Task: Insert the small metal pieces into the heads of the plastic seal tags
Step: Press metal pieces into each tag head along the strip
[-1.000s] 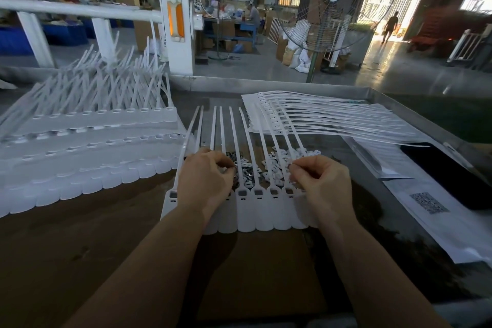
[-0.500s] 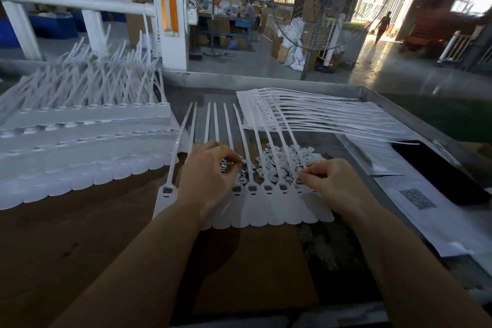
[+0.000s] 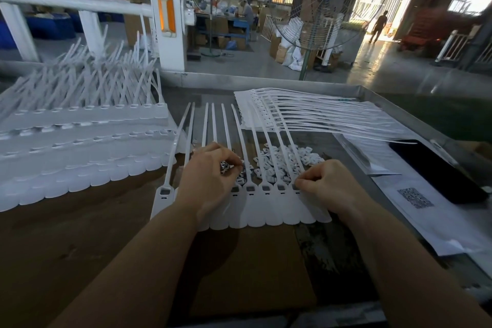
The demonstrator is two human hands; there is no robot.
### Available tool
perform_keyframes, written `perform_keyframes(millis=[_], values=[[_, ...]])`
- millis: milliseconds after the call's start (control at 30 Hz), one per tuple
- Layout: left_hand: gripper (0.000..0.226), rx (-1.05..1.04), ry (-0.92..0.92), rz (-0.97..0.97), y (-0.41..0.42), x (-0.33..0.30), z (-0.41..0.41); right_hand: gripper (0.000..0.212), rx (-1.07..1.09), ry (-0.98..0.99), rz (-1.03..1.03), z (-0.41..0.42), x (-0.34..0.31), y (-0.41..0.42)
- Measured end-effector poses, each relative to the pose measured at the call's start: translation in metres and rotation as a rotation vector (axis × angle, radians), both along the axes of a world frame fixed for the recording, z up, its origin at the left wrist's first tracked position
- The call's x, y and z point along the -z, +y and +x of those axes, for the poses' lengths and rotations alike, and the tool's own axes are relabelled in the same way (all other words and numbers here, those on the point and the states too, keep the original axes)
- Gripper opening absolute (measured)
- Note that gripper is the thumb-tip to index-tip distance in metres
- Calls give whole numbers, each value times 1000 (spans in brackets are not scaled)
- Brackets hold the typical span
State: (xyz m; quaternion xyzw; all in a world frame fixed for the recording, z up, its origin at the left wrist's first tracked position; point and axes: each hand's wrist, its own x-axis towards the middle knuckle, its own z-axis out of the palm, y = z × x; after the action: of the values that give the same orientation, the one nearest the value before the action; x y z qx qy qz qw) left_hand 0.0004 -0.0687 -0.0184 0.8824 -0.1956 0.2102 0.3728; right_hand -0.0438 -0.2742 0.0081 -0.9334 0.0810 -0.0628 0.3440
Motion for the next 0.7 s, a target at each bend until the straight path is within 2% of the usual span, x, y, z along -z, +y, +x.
perform_keyframes(millis=[133, 300, 400, 567, 700], values=[[9, 32, -2, -6, 0, 0, 0, 2, 27, -65, 18, -2, 1, 0], [10, 133, 47, -56, -2, -5, -3, 5, 104, -245, 12, -2, 0, 8], [15, 214, 73, -95, -2, -8, -5, 11, 5, -324, 40, -4, -7, 24], [14, 296, 89, -172, -2, -12, -9, 17, -258, -170, 187, -7, -12, 47], [8, 319, 106, -224, -1, -15, -10, 17, -330, -137, 342, -8, -13, 51]])
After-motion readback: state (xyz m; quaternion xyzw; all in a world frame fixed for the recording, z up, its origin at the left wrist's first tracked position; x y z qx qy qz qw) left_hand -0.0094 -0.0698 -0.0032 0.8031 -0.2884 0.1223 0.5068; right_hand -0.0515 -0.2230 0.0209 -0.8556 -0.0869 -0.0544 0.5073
